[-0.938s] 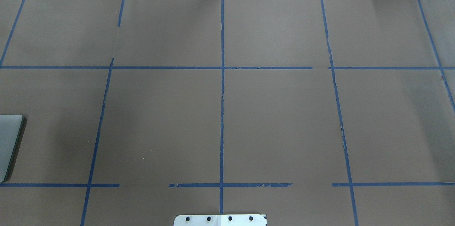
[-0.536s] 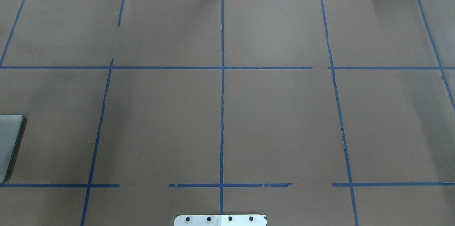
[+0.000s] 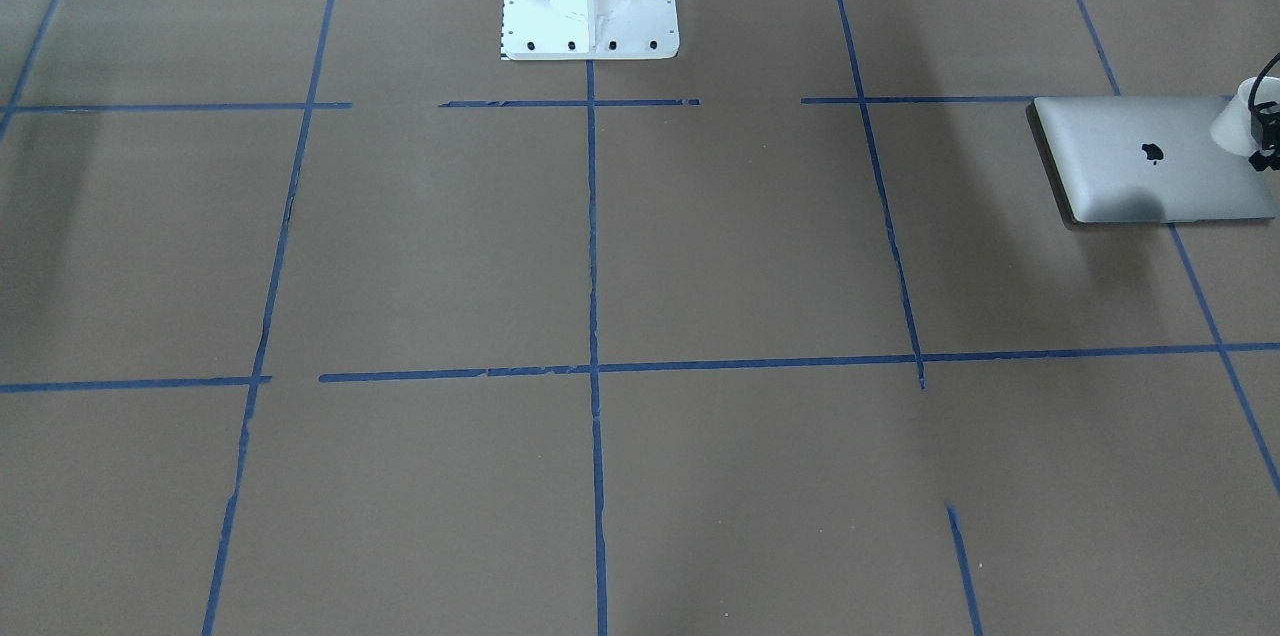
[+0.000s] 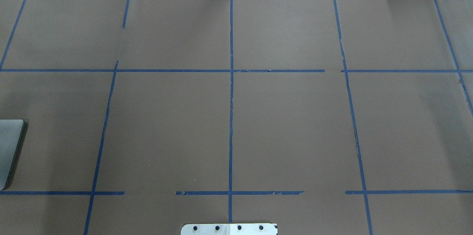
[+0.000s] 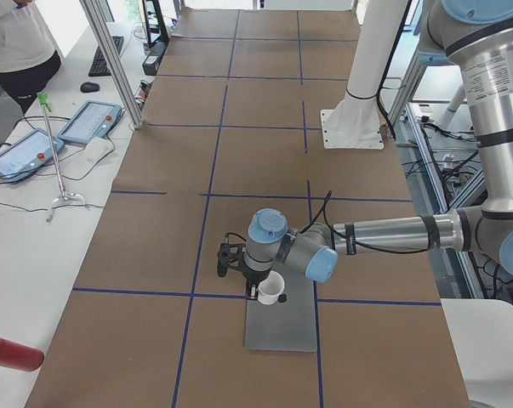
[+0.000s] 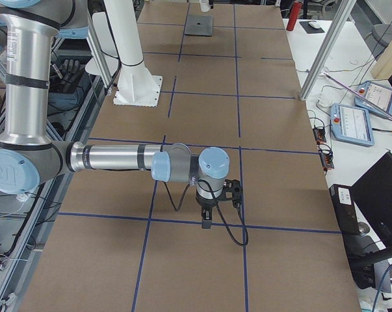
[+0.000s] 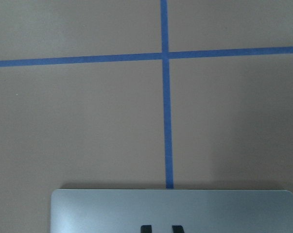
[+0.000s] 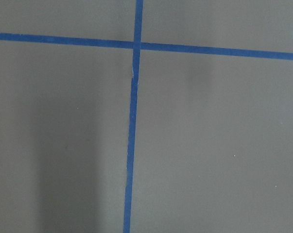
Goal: Place cup on laptop
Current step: 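Lower the held cup onto the silver laptop lid with the left gripper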
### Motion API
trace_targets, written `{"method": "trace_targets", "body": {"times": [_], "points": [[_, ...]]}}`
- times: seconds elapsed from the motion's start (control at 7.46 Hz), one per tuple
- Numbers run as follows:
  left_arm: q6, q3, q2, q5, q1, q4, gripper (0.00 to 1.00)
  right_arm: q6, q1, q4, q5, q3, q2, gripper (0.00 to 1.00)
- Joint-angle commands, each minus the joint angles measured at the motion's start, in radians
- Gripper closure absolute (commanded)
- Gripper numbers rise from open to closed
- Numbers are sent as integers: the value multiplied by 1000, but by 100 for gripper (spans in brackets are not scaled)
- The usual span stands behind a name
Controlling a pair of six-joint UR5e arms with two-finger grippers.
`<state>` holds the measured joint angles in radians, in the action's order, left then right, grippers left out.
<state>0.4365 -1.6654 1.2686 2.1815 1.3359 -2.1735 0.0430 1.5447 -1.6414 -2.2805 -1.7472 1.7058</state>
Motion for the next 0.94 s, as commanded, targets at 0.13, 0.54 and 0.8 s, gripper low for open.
{"method": "trace_targets", "body": {"times": [0.13, 0.54, 0.8], "points": [[86, 41, -2, 0, -78, -68, 100, 0, 0, 0, -1, 0, 0, 0], [100, 140, 0, 1, -141, -183, 100, 0, 0, 0, -1, 0, 0, 0], [108, 153, 0, 12, -156, -198, 100, 0, 0, 0, 1, 0, 0, 0]]}}
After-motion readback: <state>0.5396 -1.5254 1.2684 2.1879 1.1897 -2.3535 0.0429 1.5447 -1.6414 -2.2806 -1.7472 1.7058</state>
